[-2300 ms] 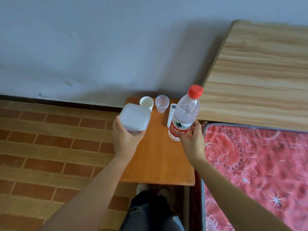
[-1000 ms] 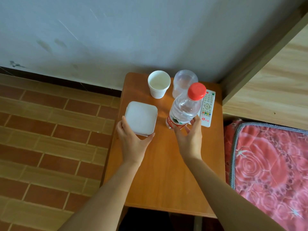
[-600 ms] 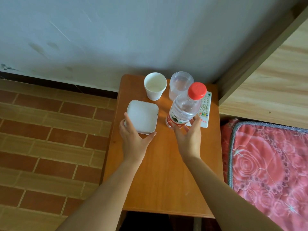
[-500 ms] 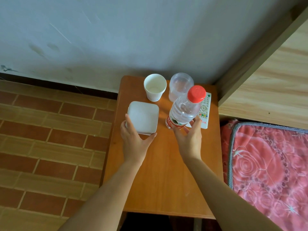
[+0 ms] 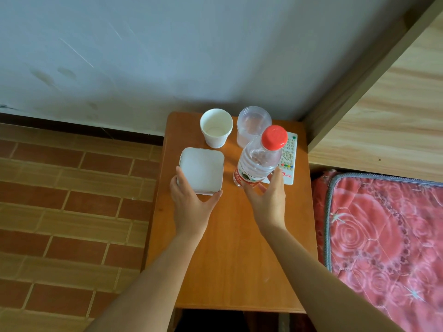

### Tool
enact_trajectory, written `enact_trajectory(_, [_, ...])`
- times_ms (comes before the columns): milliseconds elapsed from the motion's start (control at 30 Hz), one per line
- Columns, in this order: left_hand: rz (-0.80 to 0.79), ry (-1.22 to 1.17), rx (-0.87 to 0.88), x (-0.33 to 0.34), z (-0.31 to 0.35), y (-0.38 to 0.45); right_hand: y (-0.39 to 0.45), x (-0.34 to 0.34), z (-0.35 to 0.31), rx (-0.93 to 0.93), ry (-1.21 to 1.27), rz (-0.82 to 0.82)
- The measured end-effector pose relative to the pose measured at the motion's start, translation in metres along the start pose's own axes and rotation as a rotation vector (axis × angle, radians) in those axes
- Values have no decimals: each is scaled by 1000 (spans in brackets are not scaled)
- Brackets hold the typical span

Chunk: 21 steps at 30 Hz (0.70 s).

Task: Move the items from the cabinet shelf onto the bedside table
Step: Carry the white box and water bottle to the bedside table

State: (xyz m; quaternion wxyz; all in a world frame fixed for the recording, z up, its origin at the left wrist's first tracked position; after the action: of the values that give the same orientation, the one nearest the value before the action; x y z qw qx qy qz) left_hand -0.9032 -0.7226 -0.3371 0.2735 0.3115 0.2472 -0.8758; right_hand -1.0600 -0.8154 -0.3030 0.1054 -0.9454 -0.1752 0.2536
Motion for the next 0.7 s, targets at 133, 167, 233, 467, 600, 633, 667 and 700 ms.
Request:
enact_trajectory(133, [-19, 25, -3, -4, -2, 0, 0, -2, -5, 17, -13, -17])
enact_trajectory(167, [-38, 35, -8, -5, -2, -1, -1, -3, -7, 21, -18, -25])
enact_trajectory(233, [-79, 77, -22, -8, -1, -2, -2, -6, -11, 31, -53, -52])
enact_trajectory(467, [-139, 249, 6, -55, 26, -10, -13, -38, -41, 93, -412, -186])
enact_trajectory(600, [-253, 410, 76, -94, 59, -21, -33, -70, -71, 101, -674, -295])
enact_trajectory(633, [-269, 449, 102, -105, 70, -24, -39, -78, -82, 94, -730, -318])
enact_trajectory(667, [-288, 479, 130, -117, 82, -29, -45, -87, -94, 76, -771, -336])
enact_trajectory(700, [-319, 500, 153, -127, 92, -33, -51, -95, -108, 47, -799, -350])
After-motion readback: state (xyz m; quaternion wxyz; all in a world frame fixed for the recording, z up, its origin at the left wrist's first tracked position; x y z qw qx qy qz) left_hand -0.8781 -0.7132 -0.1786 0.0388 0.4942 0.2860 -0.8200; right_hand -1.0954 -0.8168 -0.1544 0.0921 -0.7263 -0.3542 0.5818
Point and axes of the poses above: each hand's wrist, its own y-axis towards the middle knuckle, its own x-axis out of the palm, z = x × y, the point moved 6 cm from there along y, towards the middle knuckle, and after that the axes turned 10 degrees about -z, right-handed, at the moved point
